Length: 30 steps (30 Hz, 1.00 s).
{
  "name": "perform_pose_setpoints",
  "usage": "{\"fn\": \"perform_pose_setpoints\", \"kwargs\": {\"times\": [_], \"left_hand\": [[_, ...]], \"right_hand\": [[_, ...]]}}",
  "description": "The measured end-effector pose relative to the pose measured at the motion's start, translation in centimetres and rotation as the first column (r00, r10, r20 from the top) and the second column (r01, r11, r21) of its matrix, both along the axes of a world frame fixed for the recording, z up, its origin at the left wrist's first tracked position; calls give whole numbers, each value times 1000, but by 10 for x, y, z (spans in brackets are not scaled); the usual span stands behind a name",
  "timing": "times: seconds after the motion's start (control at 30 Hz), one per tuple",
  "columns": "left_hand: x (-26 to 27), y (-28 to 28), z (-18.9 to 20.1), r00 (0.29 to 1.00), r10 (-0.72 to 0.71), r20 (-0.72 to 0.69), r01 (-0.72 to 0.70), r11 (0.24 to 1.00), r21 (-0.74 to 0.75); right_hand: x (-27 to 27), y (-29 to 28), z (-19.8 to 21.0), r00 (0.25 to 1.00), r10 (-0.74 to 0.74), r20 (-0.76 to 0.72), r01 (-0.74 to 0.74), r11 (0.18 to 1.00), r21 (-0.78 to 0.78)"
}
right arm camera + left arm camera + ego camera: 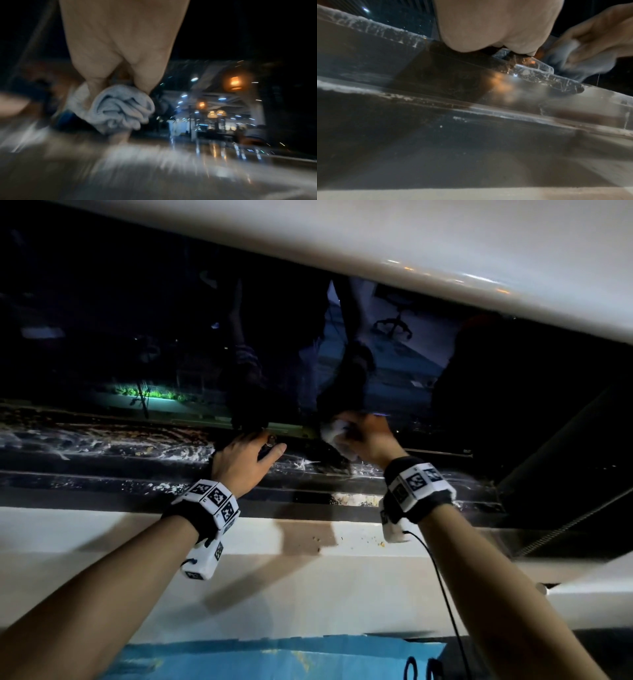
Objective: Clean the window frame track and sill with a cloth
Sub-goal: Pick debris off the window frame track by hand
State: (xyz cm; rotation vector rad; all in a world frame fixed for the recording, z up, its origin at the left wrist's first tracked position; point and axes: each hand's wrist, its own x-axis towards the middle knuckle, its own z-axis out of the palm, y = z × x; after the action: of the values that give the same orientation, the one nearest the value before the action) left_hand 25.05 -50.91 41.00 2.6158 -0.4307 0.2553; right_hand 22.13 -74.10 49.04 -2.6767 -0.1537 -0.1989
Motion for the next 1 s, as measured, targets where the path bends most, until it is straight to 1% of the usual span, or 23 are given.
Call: {"fn": "perform_pose_setpoints", "kwargs": {"times": [0.07, 0.13, 0.2, 0.27, 0.3, 0.37, 0.4, 0.43, 0.47, 0.53, 0.57, 0.6, 0.63, 0.7, 0.8, 0.83, 0.9, 1.0], "left_hand": [[0, 1, 1, 1000, 4, -2, -4, 1000, 8], [0, 1, 1, 1000, -4, -1, 4, 1000, 12], [1, 2, 0, 1000, -14, 0, 14, 1000, 14], [0, 2, 0, 1000, -16, -1, 16, 1000, 7], [0, 2, 1, 1000, -17, 0, 17, 1000, 4], [-1, 2, 2, 1000, -22, 0, 22, 1000, -1], [-1, 2, 3, 1000, -20, -3, 20, 1000, -5], [-2, 2, 3, 1000, -18, -5, 18, 1000, -8], [-2, 2, 3, 1000, -18, -8, 18, 1000, -9], [-2, 1, 4, 1000, -9, -13, 9, 1000, 0], [-2, 1, 4, 1000, -3, -18, 4, 1000, 7], [-2, 1, 3, 1000, -1, -22, 1, 1000, 8], [-2, 1, 3, 1000, -1, -26, 1, 1000, 9], [-1, 1, 2, 999, -1, -32, 1, 1000, 10], [1, 1, 1, 999, -6, -32, 6, 1000, 11], [1, 1, 0, 999, -6, -32, 7, 1000, 8], [1, 2, 0, 999, -4, -34, 4, 1000, 3], [-2, 1, 3, 1000, 0, -17, 0, 1000, -2]], "right_hand": [[2, 19, -18, 992, 120, -43, -121, 992, -26], [2, 26, -31, 985, 166, -34, -168, 984, -53], [0, 24, -32, 989, 141, -41, -146, 978, -148], [-4, 19, -29, 995, 76, -61, -89, 963, -255], [-7, 17, -29, 998, 18, -64, -35, 961, -274], [-12, 12, -29, 994, -94, -47, 79, 963, -256], [-16, 9, -27, 992, -121, -40, 108, 965, -239], [-18, 7, -22, 989, -137, -50, 122, 966, -230], [-21, 4, -14, 985, -145, -91, 122, 967, -226], [-25, 0, 8, 975, -126, -182, 83, 970, -228], [-25, -2, 16, 976, -135, -174, 95, 971, -219], [-20, -6, 20, 977, -162, -140, 137, 975, -173], [-15, -9, 19, 973, -206, -102, 191, 971, -142], [-6, -8, 4, 966, -251, -60, 239, 959, -154], [-4, 4, -32, 973, -216, -86, 200, 967, -158], [-6, 9, -39, 974, -207, -89, 192, 969, -157], [-15, 18, -38, 987, -136, -82, 126, 985, -116], [-34, 13, -28, 997, 3, -76, -4, 1000, -9]]}}
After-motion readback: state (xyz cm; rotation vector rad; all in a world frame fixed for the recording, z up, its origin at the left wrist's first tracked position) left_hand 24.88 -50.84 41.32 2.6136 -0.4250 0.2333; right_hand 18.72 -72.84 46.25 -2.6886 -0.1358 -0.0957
